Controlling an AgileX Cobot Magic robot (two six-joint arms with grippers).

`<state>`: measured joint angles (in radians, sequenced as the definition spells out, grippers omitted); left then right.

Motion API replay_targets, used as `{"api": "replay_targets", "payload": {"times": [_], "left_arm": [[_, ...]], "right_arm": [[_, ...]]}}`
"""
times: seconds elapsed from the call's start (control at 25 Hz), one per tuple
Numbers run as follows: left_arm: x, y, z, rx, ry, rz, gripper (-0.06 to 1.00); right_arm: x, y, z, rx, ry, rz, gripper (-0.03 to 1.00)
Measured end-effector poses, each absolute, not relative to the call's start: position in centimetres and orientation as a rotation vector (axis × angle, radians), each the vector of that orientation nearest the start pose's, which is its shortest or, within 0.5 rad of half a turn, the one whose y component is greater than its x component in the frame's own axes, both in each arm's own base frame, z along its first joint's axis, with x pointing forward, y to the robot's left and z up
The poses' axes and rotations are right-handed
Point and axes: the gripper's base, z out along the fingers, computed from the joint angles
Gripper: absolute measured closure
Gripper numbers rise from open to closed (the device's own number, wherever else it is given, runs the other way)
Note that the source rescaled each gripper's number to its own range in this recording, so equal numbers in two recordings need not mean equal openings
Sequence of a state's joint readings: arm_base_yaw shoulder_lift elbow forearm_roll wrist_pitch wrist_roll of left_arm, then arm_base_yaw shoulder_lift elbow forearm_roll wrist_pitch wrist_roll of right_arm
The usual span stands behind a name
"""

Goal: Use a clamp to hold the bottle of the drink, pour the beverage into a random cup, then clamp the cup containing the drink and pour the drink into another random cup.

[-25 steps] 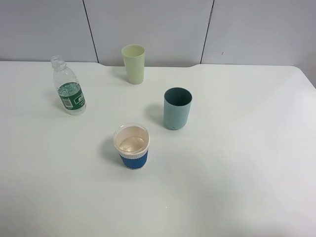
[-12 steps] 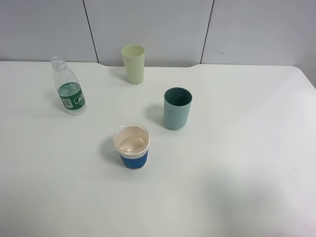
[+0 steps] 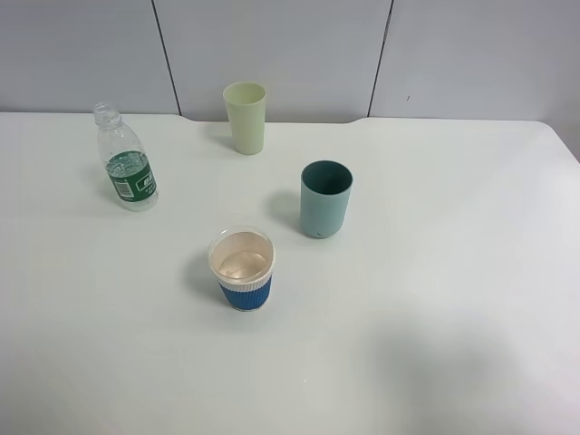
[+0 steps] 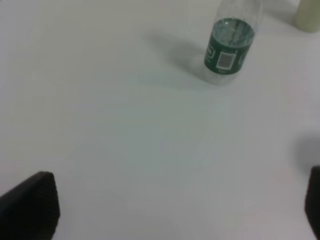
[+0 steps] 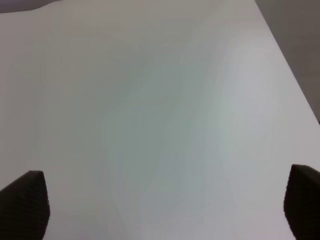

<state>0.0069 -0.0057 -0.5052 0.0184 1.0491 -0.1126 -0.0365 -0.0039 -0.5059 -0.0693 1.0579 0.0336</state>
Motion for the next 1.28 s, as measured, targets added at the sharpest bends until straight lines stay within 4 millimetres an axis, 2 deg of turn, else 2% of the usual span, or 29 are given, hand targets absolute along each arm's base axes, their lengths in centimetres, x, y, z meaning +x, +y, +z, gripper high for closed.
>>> {"api": "replay_targets", "payload": {"times": [1.28], "left_arm": [[-0.59, 0.14, 27.96, -0.122, 2.018, -0.045, -0.06]], "right_arm": [[-0.64, -0.38, 27.92, 0.094, 2.029, -0.078, 0.19]]}}
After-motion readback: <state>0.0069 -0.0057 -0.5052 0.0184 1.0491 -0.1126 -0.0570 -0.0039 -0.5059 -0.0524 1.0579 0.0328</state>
